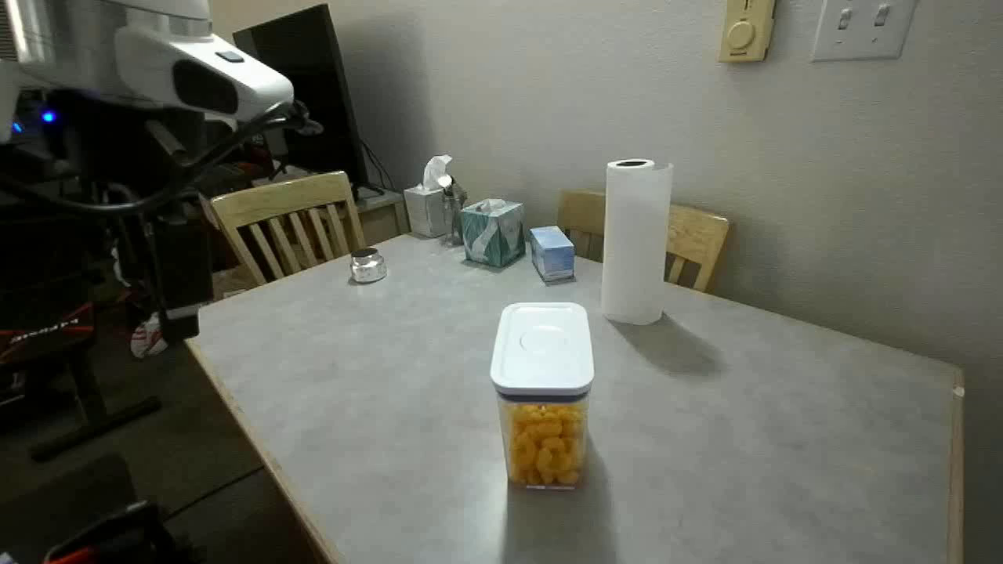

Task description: Open the container lid

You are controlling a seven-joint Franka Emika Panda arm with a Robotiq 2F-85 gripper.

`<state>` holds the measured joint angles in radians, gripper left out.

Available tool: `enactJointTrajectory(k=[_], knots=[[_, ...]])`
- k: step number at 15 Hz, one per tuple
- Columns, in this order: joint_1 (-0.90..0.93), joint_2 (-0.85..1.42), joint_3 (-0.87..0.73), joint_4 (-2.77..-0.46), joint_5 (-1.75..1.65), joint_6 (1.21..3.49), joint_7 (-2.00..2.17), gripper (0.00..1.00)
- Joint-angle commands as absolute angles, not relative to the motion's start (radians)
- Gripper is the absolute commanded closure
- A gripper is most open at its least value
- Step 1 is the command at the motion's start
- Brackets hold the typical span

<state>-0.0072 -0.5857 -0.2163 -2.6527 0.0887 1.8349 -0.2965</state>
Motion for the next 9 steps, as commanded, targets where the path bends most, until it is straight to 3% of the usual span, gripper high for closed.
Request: enactJointTrajectory(k=[1,9], knots=[[-0.025,-0.583,-0.200,-2.650,0.097,1.831,-0.305,0.00],[-0.024,-0.571,-0.226,-2.628,0.067,1.795,-0.396,0.00]])
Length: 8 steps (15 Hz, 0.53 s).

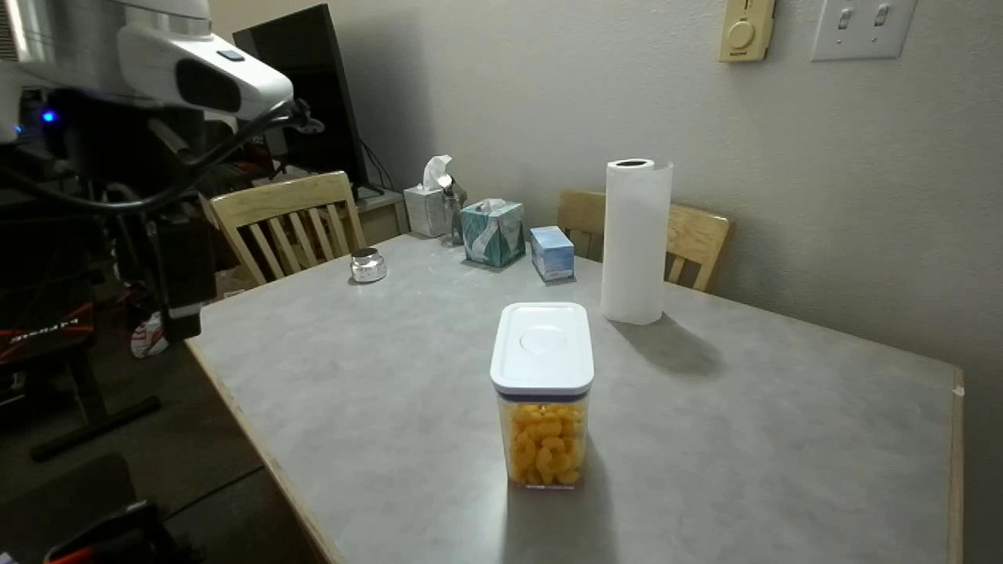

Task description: Open the container lid

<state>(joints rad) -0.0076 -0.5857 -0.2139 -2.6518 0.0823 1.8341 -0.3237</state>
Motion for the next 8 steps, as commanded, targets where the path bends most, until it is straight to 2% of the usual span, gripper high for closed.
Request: enactJointTrajectory(k=[1,8], knots=[[-0.030,-0.565,-0.242,-2.619,0.059,1.791,-0.426,0.00],[-0.095,-0.462,-0.403,-2.521,-0.107,1.721,-0.733,0.00]])
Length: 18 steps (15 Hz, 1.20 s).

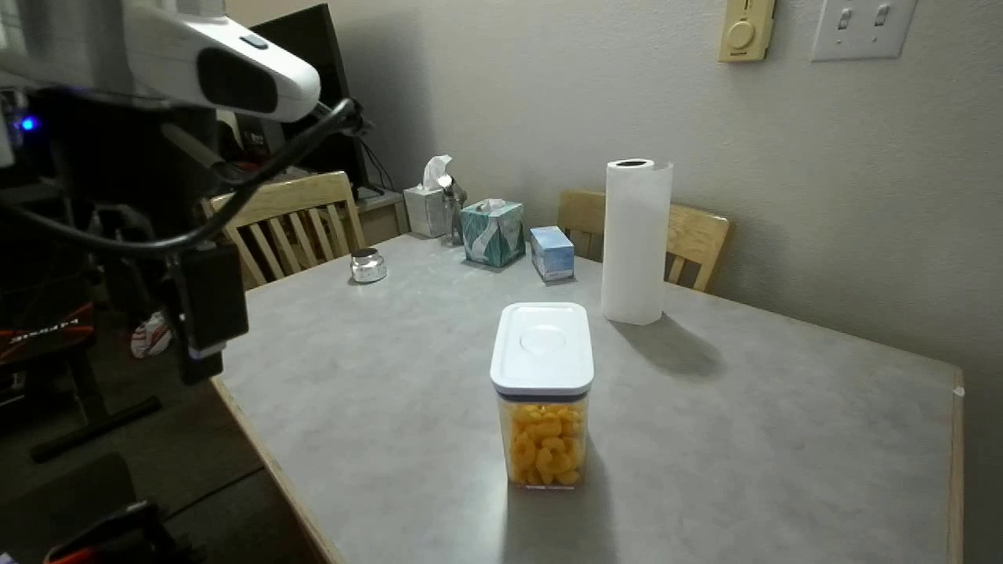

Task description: Open the container lid

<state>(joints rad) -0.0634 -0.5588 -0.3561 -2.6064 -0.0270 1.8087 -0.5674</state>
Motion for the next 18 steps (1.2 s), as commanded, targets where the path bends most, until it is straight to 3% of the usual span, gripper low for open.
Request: enactJointTrajectory(k=[1,11,18], knots=[[-0.105,-0.437,-0.415,-2.495,-0.145,1.703,-0.785,0.00],[-0.139,-0.404,-0.401,-2.469,-0.190,1.699,-0.862,0.00],[-0.142,-0.286,-0.418,-2.401,-0.250,2.081,-0.907,0.00]])
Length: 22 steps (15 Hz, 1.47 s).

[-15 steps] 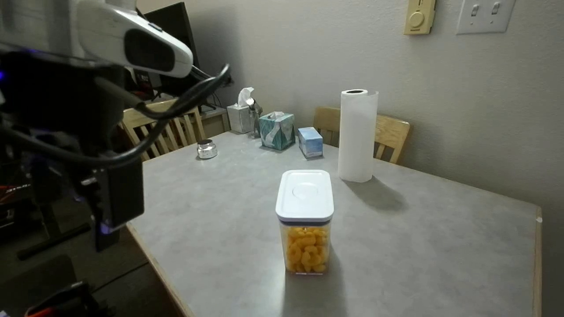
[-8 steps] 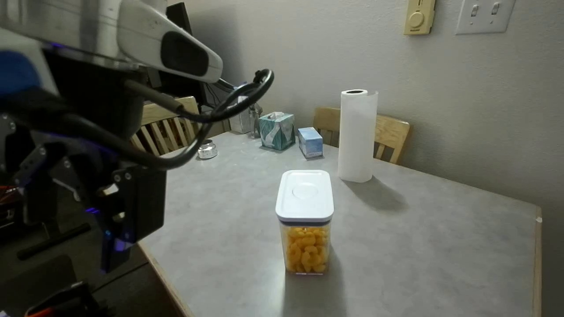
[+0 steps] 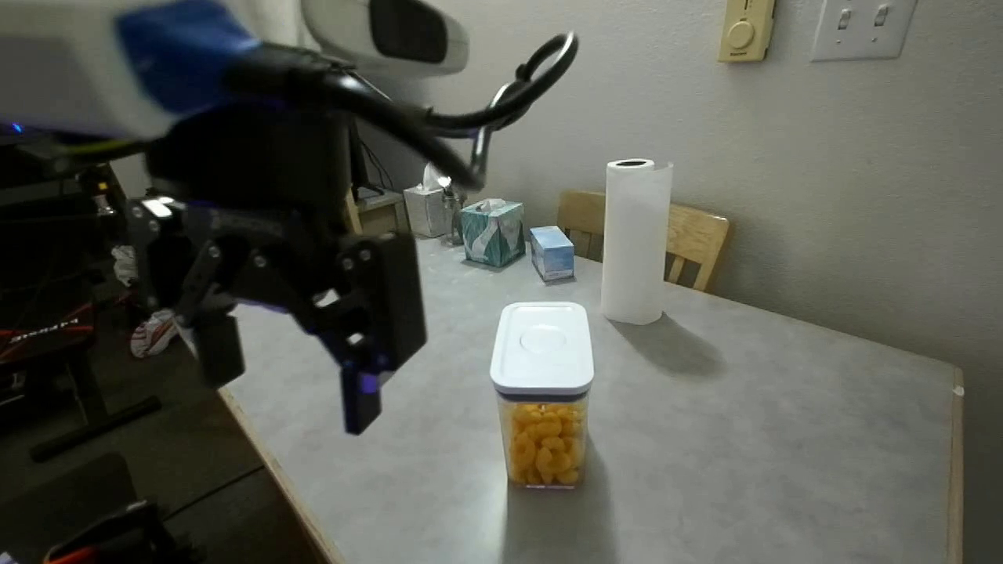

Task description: Open the container lid

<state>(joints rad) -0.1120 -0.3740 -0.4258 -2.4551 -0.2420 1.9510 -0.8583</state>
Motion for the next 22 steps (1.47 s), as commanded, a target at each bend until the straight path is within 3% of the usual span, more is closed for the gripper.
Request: enactJointTrajectory(k=[1,6,15,22], knots=[[-0.142,-0.263,-0.420,-2.386,-0.237,2.141,-0.917,0.00],[-0.125,-0.126,-0.418,-2.306,-0.087,2.335,-1.004,0.00],[-0.154,-0.102,-0.366,-2.311,0.022,2.371,-1.028,0.00],[-0.145,0.121,-0.276,-2.167,0.287,2.490,-1.110,0.00]])
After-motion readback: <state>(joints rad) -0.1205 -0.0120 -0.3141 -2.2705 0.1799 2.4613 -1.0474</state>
